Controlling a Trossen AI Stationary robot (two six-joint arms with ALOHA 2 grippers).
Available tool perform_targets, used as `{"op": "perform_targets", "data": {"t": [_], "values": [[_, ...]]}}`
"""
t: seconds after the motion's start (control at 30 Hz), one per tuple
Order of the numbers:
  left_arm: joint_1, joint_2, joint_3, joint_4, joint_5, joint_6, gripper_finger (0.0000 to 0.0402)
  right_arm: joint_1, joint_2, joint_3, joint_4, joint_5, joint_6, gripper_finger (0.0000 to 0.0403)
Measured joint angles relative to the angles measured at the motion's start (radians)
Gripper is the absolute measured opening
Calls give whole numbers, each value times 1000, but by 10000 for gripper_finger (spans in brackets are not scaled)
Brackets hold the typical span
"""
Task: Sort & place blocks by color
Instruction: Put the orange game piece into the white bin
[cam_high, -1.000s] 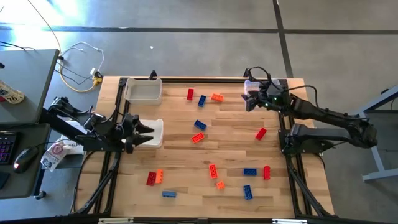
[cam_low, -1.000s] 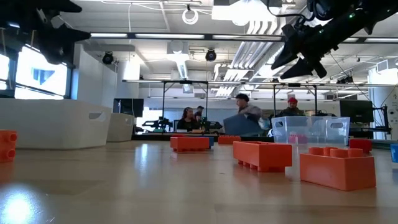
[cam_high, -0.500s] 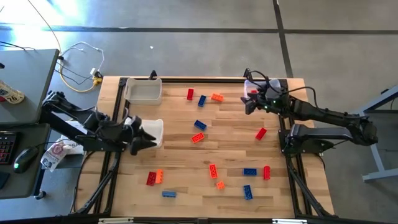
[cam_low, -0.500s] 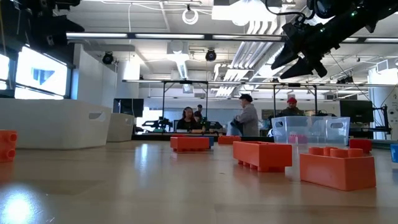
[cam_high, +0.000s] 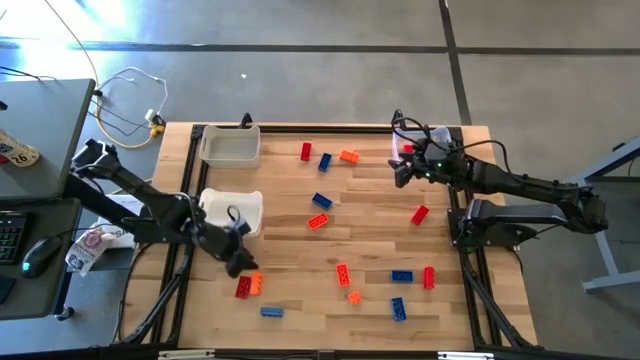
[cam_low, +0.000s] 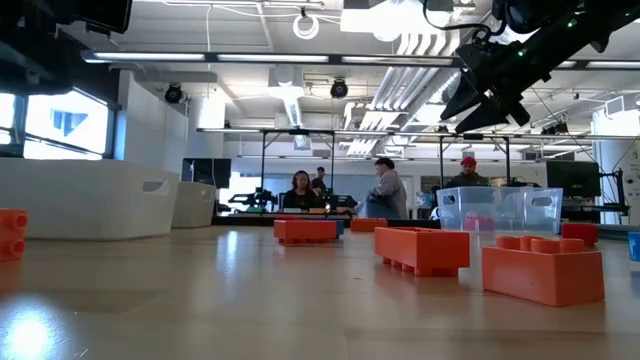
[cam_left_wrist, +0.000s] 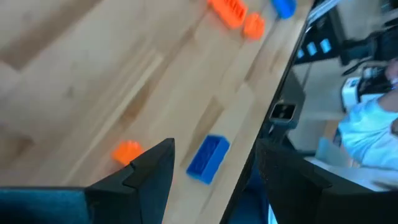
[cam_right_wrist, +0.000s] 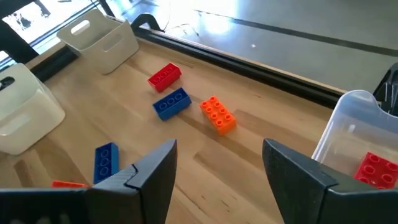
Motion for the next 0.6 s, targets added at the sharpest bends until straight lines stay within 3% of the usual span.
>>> {"op": "perform_targets", "data": {"t": [0.27,0.47,0.6], "values": [[-72,142,103,-31,14,-133,211,0,0,0,0,31,-16,222],[-87,229,210,-234,0,-207,211,0,0,0,-6,30,-16,222],[-86,281,225,-285,-12,-256,211,0,1,0,-6,24,-16,222]]}}
